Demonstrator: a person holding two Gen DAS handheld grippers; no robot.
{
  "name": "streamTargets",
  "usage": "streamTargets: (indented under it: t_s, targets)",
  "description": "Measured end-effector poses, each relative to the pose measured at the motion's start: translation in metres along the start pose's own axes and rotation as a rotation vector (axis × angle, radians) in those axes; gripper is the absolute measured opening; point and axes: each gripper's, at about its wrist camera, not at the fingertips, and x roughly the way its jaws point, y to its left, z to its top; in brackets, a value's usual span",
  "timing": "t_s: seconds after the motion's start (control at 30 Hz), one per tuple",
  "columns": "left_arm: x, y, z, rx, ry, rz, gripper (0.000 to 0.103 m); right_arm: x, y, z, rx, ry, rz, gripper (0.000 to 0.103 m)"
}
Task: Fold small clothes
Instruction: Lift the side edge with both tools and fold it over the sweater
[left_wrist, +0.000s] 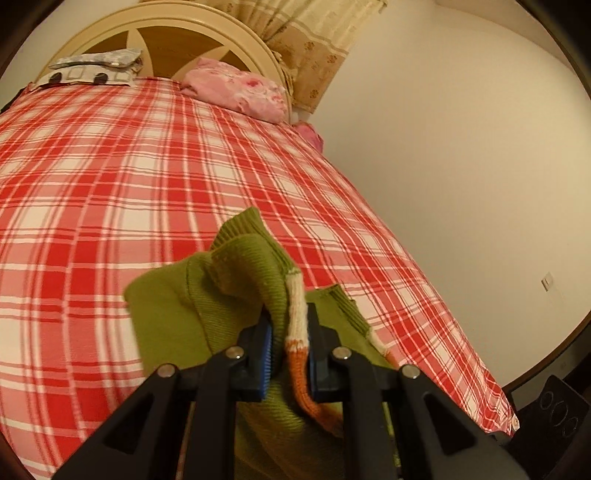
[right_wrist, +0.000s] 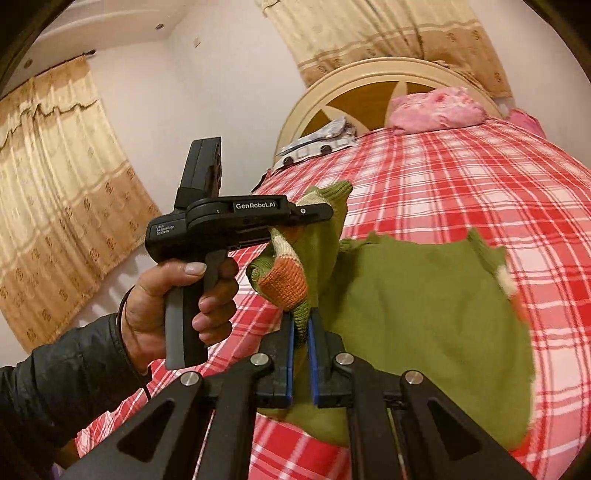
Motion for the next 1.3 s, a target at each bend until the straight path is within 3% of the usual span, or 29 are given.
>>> streamTargets:
  t_s: [0.7, 1.0, 1.13, 1.2, 1.3]
  targets:
    - [0.083, -0.092, -0.009, 0.110, 0.110, -0.012, 0.015, -0.064, -0.093, -0.023, 0.188, -0.058, -0.076, 0.003]
    - [0.115, -0.115, -0.026, 0.169, 0.153, 0.021, 0.015, -0.075, -0.129, -0.049, 0.292, -0.021, -0.117, 0.003]
    - [0.119, -0.122, -0.031, 0.224, 0.166, 0.070, 0.023, -0.071, -0.140, -0.055, 0.316, 0.013, -0.136, 0.003]
    - [0.112, -0.127, -0.030, 0.230, 0.166, 0.054, 0.029, -0.071, -0.145, -0.060, 0.344, 0.031, -0.138, 0.003]
    - [0.093, -0.138, -0.032, 0.269, 0.139, 0.016, 0.030, -0.074, -0.153, -0.066, 0.365, 0.041, -0.196, 0.004]
